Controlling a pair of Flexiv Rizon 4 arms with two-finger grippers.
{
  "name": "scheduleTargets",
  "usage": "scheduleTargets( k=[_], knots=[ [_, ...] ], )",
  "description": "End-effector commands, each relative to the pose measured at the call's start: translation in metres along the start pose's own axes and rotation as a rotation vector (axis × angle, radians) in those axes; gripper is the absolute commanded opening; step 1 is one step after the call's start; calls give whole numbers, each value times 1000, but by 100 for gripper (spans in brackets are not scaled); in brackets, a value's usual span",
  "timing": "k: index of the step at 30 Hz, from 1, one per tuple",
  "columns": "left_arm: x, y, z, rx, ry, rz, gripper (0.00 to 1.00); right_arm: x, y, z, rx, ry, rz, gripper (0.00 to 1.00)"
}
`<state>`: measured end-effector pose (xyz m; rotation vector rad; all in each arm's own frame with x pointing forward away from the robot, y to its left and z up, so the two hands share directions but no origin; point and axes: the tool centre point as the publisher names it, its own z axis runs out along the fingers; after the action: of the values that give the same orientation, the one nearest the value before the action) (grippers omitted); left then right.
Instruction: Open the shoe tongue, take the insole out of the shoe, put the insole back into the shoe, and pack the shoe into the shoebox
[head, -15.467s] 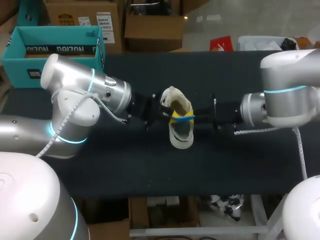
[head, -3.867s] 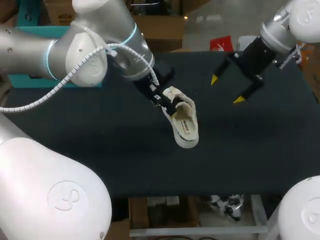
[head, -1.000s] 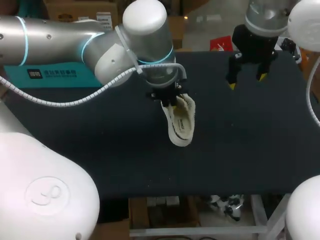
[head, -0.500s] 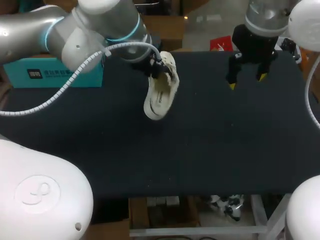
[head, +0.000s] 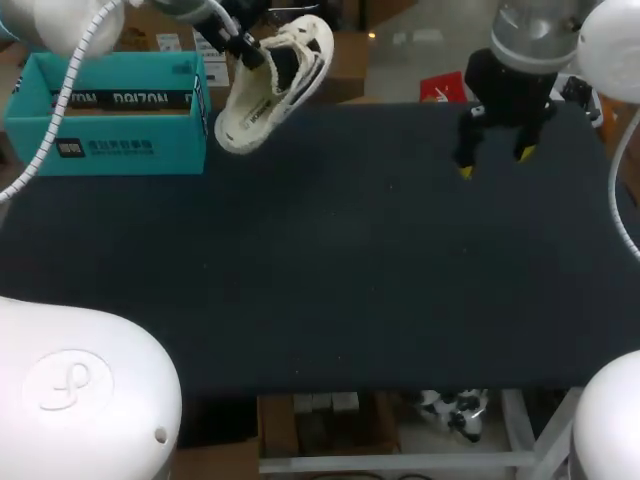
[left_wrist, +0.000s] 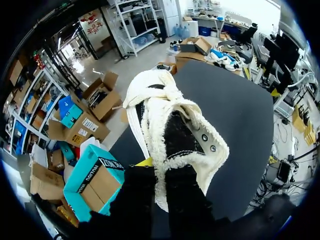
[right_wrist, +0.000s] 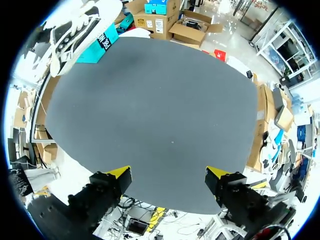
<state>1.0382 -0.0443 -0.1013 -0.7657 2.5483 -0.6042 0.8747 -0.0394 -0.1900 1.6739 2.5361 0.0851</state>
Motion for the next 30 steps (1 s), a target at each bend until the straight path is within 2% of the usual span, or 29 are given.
scheduleTargets(
  k=[1, 2, 4, 5, 6, 8, 12, 16, 19, 25, 30],
  knots=[
    [-16, 19, -59, 22, -13, 137, 0, 6, 6, -16, 29, -71, -193, 100],
    [-19, 23, -64, 21, -8, 147, 0, 6, 4, -19, -6, -76, -262, 100],
    [-28, 31, -73, 21, -13, 163, 0, 8, 2, -22, 6, -118, -384, 100],
    [-34, 34, -77, 19, -9, 164, 0, 10, 1, -23, -35, -134, -462, 100],
    [-38, 38, -79, 13, -20, 167, 0, 11, 0, -25, -39, -143, -512, 100],
    [-47, 48, -82, 2, -20, 174, 0, 14, 0, -28, -60, -158, -587, 100],
    [-71, 66, -88, -2, -31, 178, 0, 19, 7, -32, -28, -186, -707, 100],
    [-101, 82, -90, -2, -41, 195, 0, 20, 8, -33, -33, -187, -718, 100],
    [-131, 95, -88, 12, -42, 195, 0, 20, 8, -33, -33, -187, -718, 100],
    [-200, 116, -68, -2, -45, 207, 0, 20, 8, -33, -33, -187, -718, 100],
    [-240, 130, -50, -8, -32, 286, 0, 20, 8, -33, -33, -187, -718, 100]
  ],
)
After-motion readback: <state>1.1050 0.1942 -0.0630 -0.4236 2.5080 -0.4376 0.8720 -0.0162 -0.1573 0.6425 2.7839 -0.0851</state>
